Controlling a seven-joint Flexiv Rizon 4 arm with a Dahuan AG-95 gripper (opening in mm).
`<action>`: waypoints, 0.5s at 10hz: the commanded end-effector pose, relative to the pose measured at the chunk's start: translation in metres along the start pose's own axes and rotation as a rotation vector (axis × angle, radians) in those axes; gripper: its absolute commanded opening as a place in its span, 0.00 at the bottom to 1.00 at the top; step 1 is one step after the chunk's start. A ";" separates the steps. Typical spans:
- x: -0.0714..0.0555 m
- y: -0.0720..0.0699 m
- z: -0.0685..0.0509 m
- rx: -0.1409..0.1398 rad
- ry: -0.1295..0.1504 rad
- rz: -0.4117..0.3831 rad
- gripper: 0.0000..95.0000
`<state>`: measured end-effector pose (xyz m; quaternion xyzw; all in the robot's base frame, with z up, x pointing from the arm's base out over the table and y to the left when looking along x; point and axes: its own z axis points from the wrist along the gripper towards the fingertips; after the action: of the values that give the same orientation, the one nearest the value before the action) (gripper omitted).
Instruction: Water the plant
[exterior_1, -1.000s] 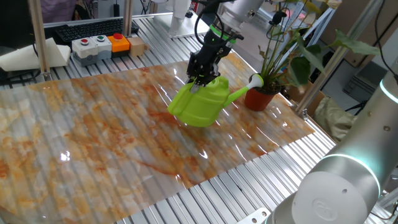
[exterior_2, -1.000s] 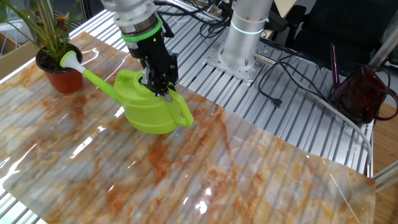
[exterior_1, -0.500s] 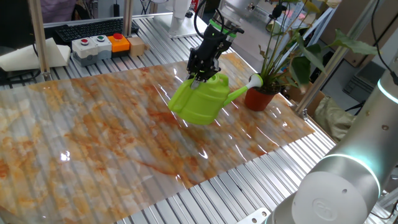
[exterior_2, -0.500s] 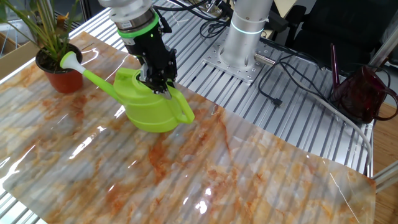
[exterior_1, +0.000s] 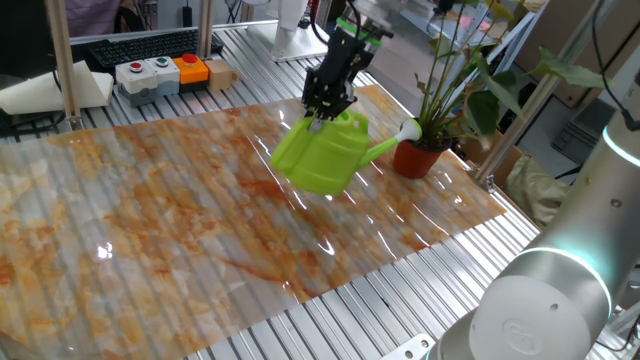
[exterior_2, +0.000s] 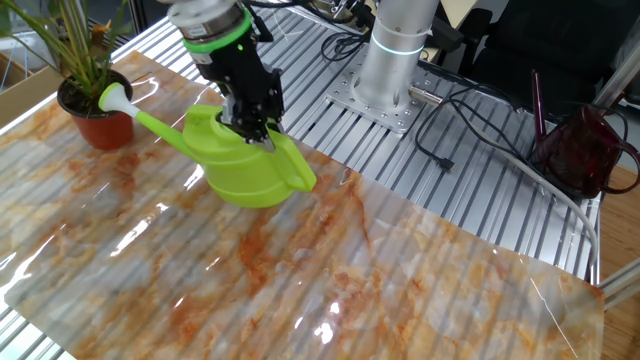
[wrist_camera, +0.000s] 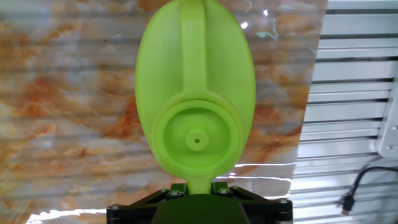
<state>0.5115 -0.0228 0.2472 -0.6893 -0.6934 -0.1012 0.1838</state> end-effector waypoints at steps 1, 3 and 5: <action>0.001 -0.002 -0.005 0.001 0.007 0.008 0.00; 0.000 -0.001 -0.011 0.009 0.010 0.012 0.00; 0.003 -0.003 -0.018 0.015 0.015 0.012 0.00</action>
<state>0.5118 -0.0289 0.2643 -0.6912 -0.6886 -0.1001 0.1951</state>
